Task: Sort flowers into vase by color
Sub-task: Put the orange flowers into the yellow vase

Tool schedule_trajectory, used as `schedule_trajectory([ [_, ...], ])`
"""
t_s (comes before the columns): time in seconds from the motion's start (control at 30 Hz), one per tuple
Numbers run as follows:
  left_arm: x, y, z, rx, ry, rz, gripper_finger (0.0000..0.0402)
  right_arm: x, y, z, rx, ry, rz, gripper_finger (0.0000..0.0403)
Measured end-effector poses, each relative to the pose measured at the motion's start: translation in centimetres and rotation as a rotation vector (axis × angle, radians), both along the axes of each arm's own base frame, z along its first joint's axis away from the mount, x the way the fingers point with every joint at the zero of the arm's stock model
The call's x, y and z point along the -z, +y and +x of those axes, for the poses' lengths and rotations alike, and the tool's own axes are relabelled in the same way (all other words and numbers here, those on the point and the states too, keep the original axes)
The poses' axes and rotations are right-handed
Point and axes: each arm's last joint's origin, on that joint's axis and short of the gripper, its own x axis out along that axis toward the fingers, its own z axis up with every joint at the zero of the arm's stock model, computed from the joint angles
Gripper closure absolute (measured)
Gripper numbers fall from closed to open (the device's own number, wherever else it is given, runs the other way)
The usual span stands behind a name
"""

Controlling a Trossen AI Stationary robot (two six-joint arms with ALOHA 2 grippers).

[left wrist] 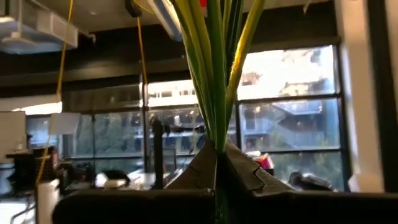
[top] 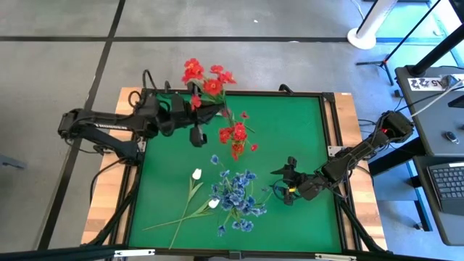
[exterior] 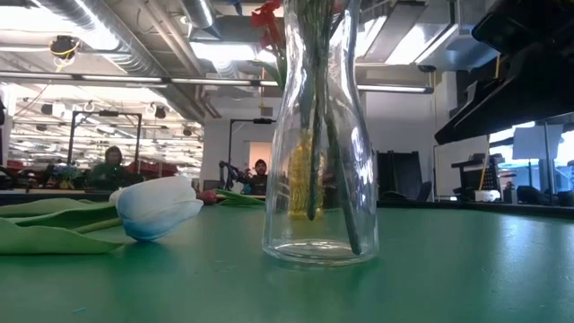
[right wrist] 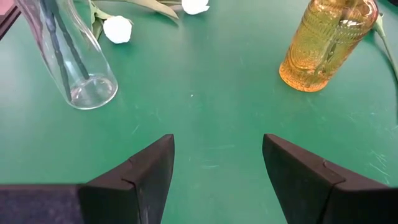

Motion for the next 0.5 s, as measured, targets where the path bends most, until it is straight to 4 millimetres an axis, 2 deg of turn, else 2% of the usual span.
schedule_trajectory([
  [0.3,3.4,2.8,3.1,-0.037,0.115,-0.092,0.0401,-0.2,0.1,0.1,-0.001,-0.024,0.016,0.0160],
  [0.5,4.9,2.6,4.5,0.033,0.160,-0.156,0.0401,-0.2,0.1,0.1,-0.001,-0.022,0.015,0.0160],
])
